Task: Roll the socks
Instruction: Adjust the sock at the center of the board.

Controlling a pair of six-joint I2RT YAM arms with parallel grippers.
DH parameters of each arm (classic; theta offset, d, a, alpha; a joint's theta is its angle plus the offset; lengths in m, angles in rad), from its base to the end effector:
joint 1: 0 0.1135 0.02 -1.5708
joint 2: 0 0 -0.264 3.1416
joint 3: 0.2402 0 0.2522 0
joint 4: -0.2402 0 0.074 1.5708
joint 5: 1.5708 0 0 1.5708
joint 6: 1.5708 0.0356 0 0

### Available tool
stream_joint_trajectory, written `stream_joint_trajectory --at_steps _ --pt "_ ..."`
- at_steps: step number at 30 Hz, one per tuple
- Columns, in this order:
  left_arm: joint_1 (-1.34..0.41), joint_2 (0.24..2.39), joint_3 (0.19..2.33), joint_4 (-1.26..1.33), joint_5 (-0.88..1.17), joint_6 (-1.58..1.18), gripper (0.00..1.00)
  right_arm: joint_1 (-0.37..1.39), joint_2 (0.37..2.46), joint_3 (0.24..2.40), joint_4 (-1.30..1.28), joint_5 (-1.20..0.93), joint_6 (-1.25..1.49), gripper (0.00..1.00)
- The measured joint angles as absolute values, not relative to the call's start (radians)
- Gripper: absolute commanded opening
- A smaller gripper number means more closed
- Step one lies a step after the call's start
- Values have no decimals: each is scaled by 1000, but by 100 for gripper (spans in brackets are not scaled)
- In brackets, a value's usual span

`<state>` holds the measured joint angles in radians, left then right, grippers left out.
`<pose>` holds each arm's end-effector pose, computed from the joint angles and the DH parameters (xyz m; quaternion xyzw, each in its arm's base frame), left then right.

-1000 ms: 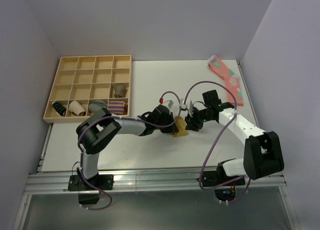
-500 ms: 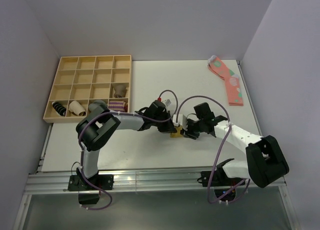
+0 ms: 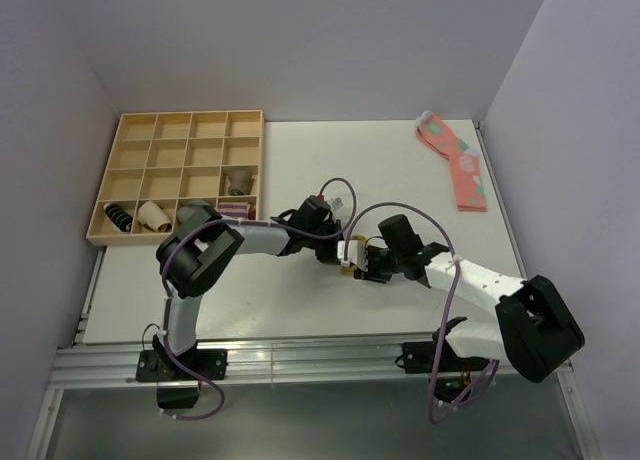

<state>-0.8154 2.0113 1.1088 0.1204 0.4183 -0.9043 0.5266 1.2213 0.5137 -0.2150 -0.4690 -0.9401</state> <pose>0.2685 -0.3062 0.1221 0.0396 0.9058 -0.4099 0.1000 0.1809 0.1238 0.1636 -0.6721 0.6355 0.1520 0.3484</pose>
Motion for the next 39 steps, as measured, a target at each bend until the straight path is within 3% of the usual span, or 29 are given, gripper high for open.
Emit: stream_joint_trajectory --at_steps 14,20,26,39 --pt "-814 2014 1116 109 423 -904 0 565 1296 498 -131 -410 -941 40" --pt "-813 2014 1116 110 427 -904 0 565 1335 524 -121 -393 -928 21" --pt "-810 2014 1115 109 430 -904 0 565 1393 607 -212 -391 -888 12" --pt "-817 1952 940 297 419 -1029 0 454 1565 850 -556 -595 -892 8"
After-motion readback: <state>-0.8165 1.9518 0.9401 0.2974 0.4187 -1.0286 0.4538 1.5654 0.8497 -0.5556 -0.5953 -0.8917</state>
